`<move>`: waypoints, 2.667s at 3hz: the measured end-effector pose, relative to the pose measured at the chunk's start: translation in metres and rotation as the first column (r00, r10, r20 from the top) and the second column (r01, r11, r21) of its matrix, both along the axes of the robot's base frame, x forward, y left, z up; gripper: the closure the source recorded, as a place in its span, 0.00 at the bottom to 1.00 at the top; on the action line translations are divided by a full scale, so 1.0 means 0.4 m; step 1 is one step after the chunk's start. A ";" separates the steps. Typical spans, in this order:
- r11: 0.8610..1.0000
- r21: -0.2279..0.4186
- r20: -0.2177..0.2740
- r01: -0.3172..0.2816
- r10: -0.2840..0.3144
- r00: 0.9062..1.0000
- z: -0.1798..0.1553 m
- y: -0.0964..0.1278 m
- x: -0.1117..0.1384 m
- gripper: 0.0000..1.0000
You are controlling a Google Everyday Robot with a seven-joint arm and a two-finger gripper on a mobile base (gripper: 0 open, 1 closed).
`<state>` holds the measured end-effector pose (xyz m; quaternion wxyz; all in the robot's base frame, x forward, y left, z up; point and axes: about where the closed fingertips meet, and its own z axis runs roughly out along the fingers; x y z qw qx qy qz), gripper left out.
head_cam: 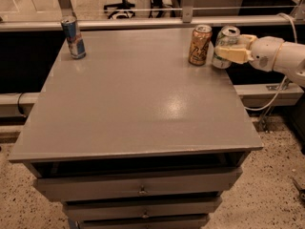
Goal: Move 7up can near orange can
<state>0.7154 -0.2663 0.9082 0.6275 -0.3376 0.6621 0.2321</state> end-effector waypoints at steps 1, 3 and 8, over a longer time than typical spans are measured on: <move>1.000 0.010 -0.007 -0.011 0.012 1.000 -0.022 0.007 0.040 0.97; 0.999 0.029 -0.024 -0.033 0.034 0.999 -0.041 0.036 0.094 0.43; 0.994 -0.067 -0.072 -0.088 0.084 0.994 0.036 0.070 -0.096 0.00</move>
Offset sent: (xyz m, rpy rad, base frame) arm 0.0341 -0.0011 -0.0141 0.0210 0.0189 0.0103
